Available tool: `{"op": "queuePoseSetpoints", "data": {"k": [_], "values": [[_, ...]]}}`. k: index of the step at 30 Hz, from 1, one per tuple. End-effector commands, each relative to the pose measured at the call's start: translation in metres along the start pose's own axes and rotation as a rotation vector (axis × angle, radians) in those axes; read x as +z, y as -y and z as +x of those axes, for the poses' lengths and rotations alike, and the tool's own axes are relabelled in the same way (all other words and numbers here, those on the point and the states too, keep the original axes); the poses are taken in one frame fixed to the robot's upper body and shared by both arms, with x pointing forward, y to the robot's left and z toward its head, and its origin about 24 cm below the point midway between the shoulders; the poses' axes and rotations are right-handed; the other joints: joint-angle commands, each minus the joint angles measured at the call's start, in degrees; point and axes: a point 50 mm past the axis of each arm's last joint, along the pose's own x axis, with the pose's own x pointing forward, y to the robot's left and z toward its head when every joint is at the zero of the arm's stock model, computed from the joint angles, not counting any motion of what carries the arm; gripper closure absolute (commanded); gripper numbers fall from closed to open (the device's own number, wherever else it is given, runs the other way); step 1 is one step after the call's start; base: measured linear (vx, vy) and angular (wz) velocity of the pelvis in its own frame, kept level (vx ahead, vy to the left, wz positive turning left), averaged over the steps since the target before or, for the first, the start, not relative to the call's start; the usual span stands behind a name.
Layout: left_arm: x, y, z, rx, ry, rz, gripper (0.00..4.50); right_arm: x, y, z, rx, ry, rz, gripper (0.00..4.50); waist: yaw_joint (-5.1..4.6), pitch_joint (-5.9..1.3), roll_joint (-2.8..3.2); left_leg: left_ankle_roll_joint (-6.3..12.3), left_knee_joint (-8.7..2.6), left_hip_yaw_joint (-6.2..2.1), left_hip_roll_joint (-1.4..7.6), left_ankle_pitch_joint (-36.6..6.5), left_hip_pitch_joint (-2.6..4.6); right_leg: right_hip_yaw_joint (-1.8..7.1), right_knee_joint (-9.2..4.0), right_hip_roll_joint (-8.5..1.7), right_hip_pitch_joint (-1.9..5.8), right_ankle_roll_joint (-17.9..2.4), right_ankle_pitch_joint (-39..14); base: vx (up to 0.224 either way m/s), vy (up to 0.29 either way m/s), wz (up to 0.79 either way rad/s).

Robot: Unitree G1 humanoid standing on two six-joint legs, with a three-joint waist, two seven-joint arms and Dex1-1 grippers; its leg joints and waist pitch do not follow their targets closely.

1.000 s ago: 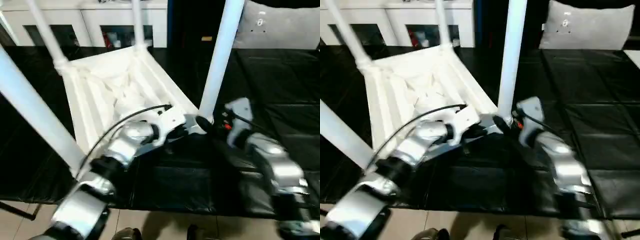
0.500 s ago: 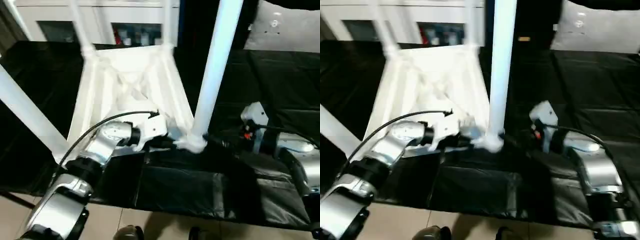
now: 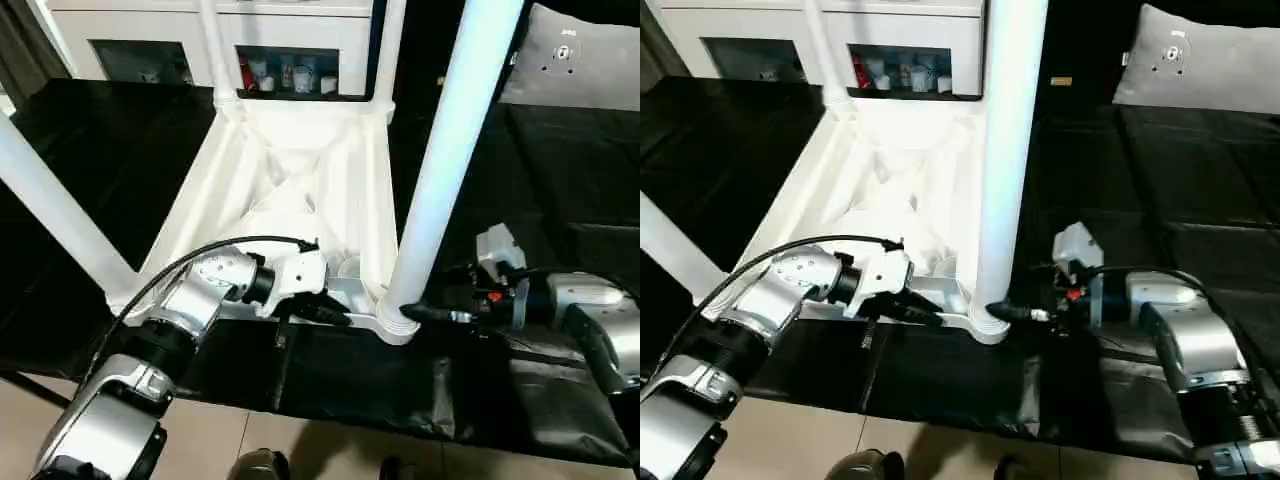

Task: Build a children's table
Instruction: Rotate leg to tighten

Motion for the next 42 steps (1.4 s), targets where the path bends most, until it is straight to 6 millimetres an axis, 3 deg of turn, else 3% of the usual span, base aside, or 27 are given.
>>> {"op": "queuePoseSetpoints", "data": {"k": [1,10,16,17,19,22,25,27,28,29,30,31,32,33,34,35,36,37,38,39,40,41,42], "values": [[0.011,0.002,0.006,-0.054,0.021,0.068,4.5,0.002,-0.001,0.003,0.029,0.007,0.002,1.73,-0.19,-4.3,-1.26,5.31,-3.94,-1.28,3.38,-13.08,1.11,2.19,-3.41,-3.55,3.17,-11.66,-22.17,0.0,0.0,0.0],[0.009,0.003,0.005,-0.058,0.013,0.062,4.5,-0.001,-0.003,0.006,0.059,0.006,0.023,2.44,-0.14,-4.37,-1.33,5.71,-3.79,-1.19,3.3,-11.94,1.03,2.22,-3.25,-3.52,3.23,-11.98,-20.65,0.0,0.0,0.0],[0.007,-0.002,0.009,0.018,0.032,-0.016,4.5,-0.005,-0.011,0.014,0.07,0.027,0.055,2.55,-0.08,-4.27,-1.35,5.57,-3.82,-1.18,3.29,-12.06,1.06,2.22,-3.35,-3.5,3.23,-11.81,-21.44,0.0,0.0,0.0],[0.009,-0.006,0.011,0.068,0.049,-0.053,4.5,-0.007,-0.012,0.021,0.023,0.024,0.064,2.56,-0.04,-4.23,-1.06,5.44,-3.87,-1.2,3.31,-12.68,1.16,2.22,-3.49,-3.51,3.12,-11.59,-22.59,0.0,0.0,0.0],[0.01,-0.008,0.014,0.094,0.064,-0.068,4.5,-0.009,-0.011,0.025,-0.025,0.015,0.068,2.57,-0.23,-4.09,-1.29,4.66,-4.12,-1.38,3.22,-13.77,1.08,2.1,-3.65,-3.45,3.27,-10.91,-24.49,0.0,0.0,0.0],[0.013,-0.013,0.021,0.161,0.066,-0.126,4.5,-0.01,-0.008,0.036,-0.137,0.031,0.067,2.57,-0.99,-3.57,-1.22,2.48,-4.32,-1.53,2.99,-18.06,1.58,1.95,-4.62,-3.58,2.68,-8.91,-31.58,0.0,0.0,0.0],[0.016,-0.021,0.037,0.272,0.047,-0.178,4.5,-0.007,0.001,0.055,-0.325,0.069,0.097,2.58,-2.56,-3.05,-1.04,0.98,-4.42,-2.08,2.43,-22.44,1.76,1.07,-5.9,-3.39,2.45,-5.06,-39.9,0.0,0.0,0.0],[0.019,-0.025,0.042,0.326,0.049,-0.195,4.5,-0.007,0.005,0.061,-0.409,0.069,0.128,2.59,-3.98,-2.97,-1.13,0.44,-4.05,-2.49,1.94,-26.49,2.59,-0.25,-7.37,-3.32,2.4,-1.85,-44.81,0.0,0.0,0.0],[0.025,-0.03,0.048,0.382,0.054,-0.21,4.5,-0.007,0.01,0.066,-0.499,0.066,0.168,2.59,-4.3,-2.84,-0.93,0.58,-4.09,-2.54,1.93,-26.77,2.65,-0.56,-7.68,-3.29,2.5,-1.46,-45.06,0.0,0.0,0.0],[0.025,-0.03,0.048,0.382,0.054,-0.21,4.5,-0.007,0.01,0.066,-0.499,0.066,0.168,2.59,-5.11,-2.65,-0.27,0.41,-4.37,-2.89,2.18,-28.89,2.84,-1.7,-8.27,-3.0,2.7,-1.07,-44.41,0.0,0.0,0.0],[0.028,-0.033,0.051,0.415,0.055,-0.22,4.5,-0.007,0.012,0.069,-0.55,0.062,0.193,2.59,-5.96,-2.61,0.16,-0.12,-4.83,-3.64,2.73,-32.51,2.85,-2.89,-8.45,-2.85,3.53,-0.18,-42.29,0.0,0.0,0.0],[0.03,-0.035,0.053,0.436,0.054,-0.227,4.5,-0.007,0.013,0.071,-0.581,0.059,0.208,2.59,-6.13,-2.59,0.59,-0.53,-5.33,-4.08,3.19,-34.87,2.73,-3.26,-8.14,-2.78,4.1,-0.1,-40.38,0.0,0.0,0.0],[0.036,-0.038,0.058,0.469,0.046,-0.231,4.5,-0.009,0.017,0.075,-0.652,0.027,0.215,2.59,-6.66,-2.33,1.2,-1.27,-7.25,-4.91,4.73,-41.52,2.16,-3.29,-5.99,-2.29,5.36,-0.76,-33.68,0.0,0.0,0.0],[0.04,-0.04,0.062,0.49,0.039,-0.233,4.5,-0.011,0.02,0.077,-0.7,0.003,0.216,2.59,-5.99,-2.1,1.49,-2.54,-10.21,-5.15,6.73,-47.66,1.2,-1.53,-0.12,-1.93,6.59,-2.84,-23.53,0.0,0.0,0.0],[0.04,-0.04,0.062,0.49,0.039,-0.233,4.5,-0.011,0.02,0.077,-0.7,0.003,0.216,2.59,-5.32,-1.92,1.46,-3.19,-11.57,-4.54,7.13,-49.59,1.0,-0.77,2.33,-1.68,6.38,-4.09,-18.95,-0.064,-0.002,0.08],[0.043,-0.042,0.066,0.518,0.035,-0.241,4.5,-0.011,0.023,0.079,-0.744,-0.007,0.213,2.59,-4.76,-1.82,0.59,-4.04,-10.5,-2.56,4.8,-48.64,2.92,0.32,-0.05,-1.55,4.21,-4.76,-23.42,0.0,0.0,0.0],[0.046,-0.044,0.068,0.54,0.029,-0.24,4.5,-0.01,0.025,0.081,-0.77,0.008,0.224,2.25,-5.7,-1.73,-1.57,-3.26,-6.39,-1.96,1.97,-43.87,5.1,0.19,-5.28,-2.05,1.59,-2.83,-35.36,0.0,0.0,0.0],[0.046,-0.044,0.068,0.54,0.029,-0.24,4.5,-0.01,0.025,0.081,-0.77,0.008,0.224,1.91,-5.97,-1.02,-3.16,-0.5,5.23,-0.53,-3.28,-24.79,9.86,-3.27,-14.11,-4.19,-3.95,3.76,-61.75,0.066,-0.047,-0.02],[0.047,-0.045,0.069,0.556,0.025,-0.232,4.5,-0.007,0.026,0.082,-0.771,0.035,0.222,1.91,-6.47,-1.25,-2.34,1.77,3.76,-1.83,-2.13,-16.36,5.2,-4.06,-13.02,-7.49,2.39,5.91,-63.0,0.087,0.03,-0.38],[0.047,-0.045,0.068,0.561,0.025,-0.233,4.5,-0.005,0.026,0.081,-0.758,0.061,0.213,1.84,-6.59,-2.06,0.86,1.59,-0.24,-3.37,1.48,-22.23,3.52,-8.4,-11.49,-5.51,6.04,8.59,-51.49,0.087,0.03,-0.38],[0.047,-0.045,0.068,0.562,0.025,-0.233,4.5,-0.003,0.026,0.081,-0.745,0.08,0.204,1.69,-7.31,-1.71,1.7,1.43,-3.47,-5.5,4.78,-30.71,0.7,-7.29,-5.27,-4.53,8.24,7.22,-40.96,0.099,0.089,-0.39],[0.046,-0.045,0.067,0.563,0.024,-0.233,4.5,-0.002,0.026,0.079,-0.74,0.085,0.192,1.54,-5.21,-2.28,4.2,-2.12,-8.86,-5.89,5.91,-45.71,-0.86,-3.91,3.81,-2.38,8.92,-0.74,-13.93,0.0,0.0,0.0],[0.046,-0.045,0.067,0.563,0.024,-0.233,4.5,-0.002,0.026,0.079,-0.74,0.085,0.191,1.54,-5.1,-1.71,3.72,-2.53,-10.31,-4.54,5.59,-49.51,1.46,-2.92,4.51,-1.05,5.81,-1.83,-8.64,0.0,0.0,0.0]]}}
